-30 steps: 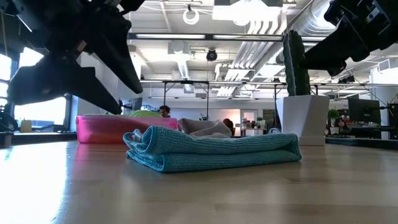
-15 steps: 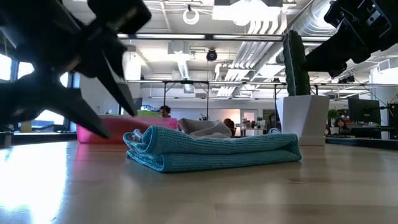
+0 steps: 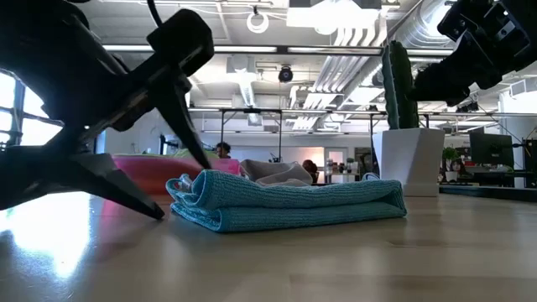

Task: Fold microfiber towels
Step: Put the blue towel into the bin

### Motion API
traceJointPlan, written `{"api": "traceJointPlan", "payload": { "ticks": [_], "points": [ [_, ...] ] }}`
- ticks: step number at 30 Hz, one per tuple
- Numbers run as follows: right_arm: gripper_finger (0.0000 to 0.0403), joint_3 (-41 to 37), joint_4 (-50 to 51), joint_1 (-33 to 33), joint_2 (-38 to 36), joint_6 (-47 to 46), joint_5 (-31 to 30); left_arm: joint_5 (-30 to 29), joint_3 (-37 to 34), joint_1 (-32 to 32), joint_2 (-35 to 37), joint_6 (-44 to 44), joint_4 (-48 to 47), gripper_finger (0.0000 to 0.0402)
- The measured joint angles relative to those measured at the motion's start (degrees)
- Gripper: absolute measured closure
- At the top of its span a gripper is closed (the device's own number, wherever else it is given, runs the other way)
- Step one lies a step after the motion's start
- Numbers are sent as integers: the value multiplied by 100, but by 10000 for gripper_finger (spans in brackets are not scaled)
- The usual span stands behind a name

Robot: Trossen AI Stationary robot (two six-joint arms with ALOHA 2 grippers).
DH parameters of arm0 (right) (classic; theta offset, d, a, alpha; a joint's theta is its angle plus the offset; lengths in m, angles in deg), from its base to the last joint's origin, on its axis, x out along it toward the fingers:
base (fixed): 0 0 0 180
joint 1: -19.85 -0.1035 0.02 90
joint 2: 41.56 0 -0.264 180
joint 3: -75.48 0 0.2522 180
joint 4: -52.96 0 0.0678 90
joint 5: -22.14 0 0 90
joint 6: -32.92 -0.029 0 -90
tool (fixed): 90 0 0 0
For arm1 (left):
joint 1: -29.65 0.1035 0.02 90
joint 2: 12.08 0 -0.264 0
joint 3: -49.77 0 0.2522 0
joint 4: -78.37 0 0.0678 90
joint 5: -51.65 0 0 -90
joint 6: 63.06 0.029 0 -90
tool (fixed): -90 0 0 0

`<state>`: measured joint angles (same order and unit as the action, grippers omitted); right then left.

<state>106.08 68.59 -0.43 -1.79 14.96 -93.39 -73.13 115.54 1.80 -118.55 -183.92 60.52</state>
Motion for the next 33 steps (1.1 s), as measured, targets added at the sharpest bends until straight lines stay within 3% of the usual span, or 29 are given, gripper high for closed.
{"api": "traceJointPlan", "payload": {
  "ticks": [7, 13, 23, 27, 33],
  "points": [
    [236, 1, 55, 0, 0, 0, -1, 26, -5, 214, 26, 107, 51, 115],
    [236, 0, 55, 0, 0, 0, -1, 356, 0, 504, 12, 192, 243, 113],
    [236, 0, 53, 0, 0, 0, -1, 692, -2, 1079, -12, 1415, 525, 114],
    [236, 0, 53, 0, 0, 0, -1, 869, -2, 1281, -14, 2089, 484, 142],
    [236, 2, 53, 0, 2, 0, -3, 1130, -5, 1558, -17, 2906, 373, 239]
  ]
}}
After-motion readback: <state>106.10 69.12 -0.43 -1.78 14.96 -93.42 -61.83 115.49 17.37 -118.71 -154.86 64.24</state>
